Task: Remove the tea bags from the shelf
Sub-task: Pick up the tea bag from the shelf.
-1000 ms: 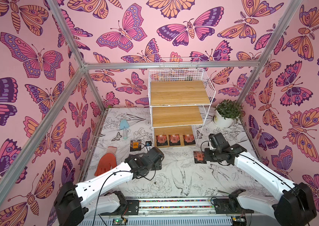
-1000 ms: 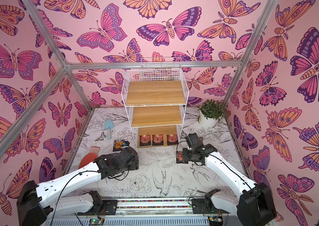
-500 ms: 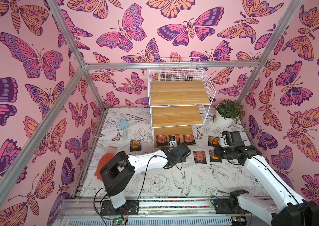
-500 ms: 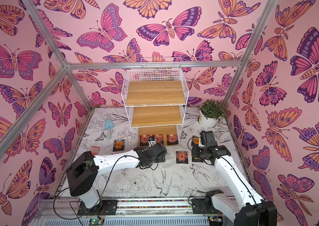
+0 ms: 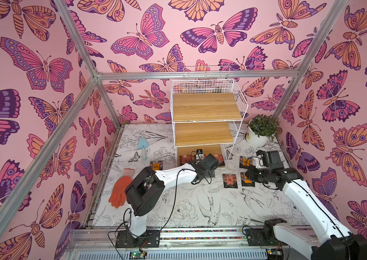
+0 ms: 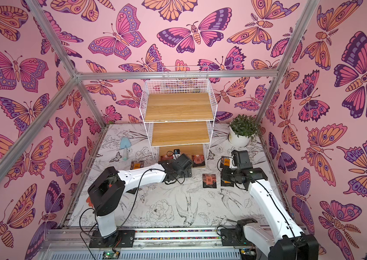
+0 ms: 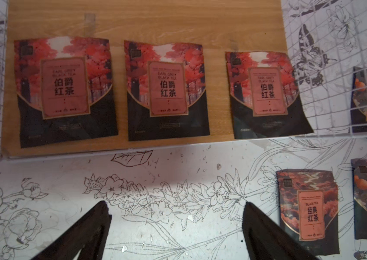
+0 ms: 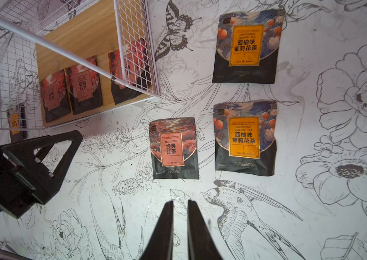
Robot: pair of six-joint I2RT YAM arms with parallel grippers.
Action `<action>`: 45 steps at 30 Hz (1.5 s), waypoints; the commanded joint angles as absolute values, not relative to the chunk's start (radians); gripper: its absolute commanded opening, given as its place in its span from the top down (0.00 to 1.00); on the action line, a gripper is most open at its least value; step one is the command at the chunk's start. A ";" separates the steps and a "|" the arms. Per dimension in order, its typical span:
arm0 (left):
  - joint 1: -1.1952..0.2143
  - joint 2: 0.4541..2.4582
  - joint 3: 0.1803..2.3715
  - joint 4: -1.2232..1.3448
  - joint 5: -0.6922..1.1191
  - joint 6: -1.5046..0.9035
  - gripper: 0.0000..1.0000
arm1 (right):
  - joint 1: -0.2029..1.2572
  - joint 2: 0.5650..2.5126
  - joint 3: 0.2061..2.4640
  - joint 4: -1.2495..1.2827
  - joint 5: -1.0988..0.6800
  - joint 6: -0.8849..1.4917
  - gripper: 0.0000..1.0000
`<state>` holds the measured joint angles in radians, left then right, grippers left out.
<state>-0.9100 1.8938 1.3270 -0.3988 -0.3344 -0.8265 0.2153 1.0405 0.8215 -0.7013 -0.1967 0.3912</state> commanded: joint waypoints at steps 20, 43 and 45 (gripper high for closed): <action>-0.870 2.036 1.406 -0.378 -0.414 -0.675 0.04 | 0.176 1.062 0.834 -0.683 -0.265 0.378 0.81; -0.847 2.097 1.446 -0.328 -0.422 -0.669 0.03 | 0.160 1.080 0.850 -0.684 -0.278 0.370 0.81; -0.845 2.103 1.451 -0.327 -0.413 -0.667 0.03 | 0.159 1.081 0.851 -0.684 -0.282 0.369 0.81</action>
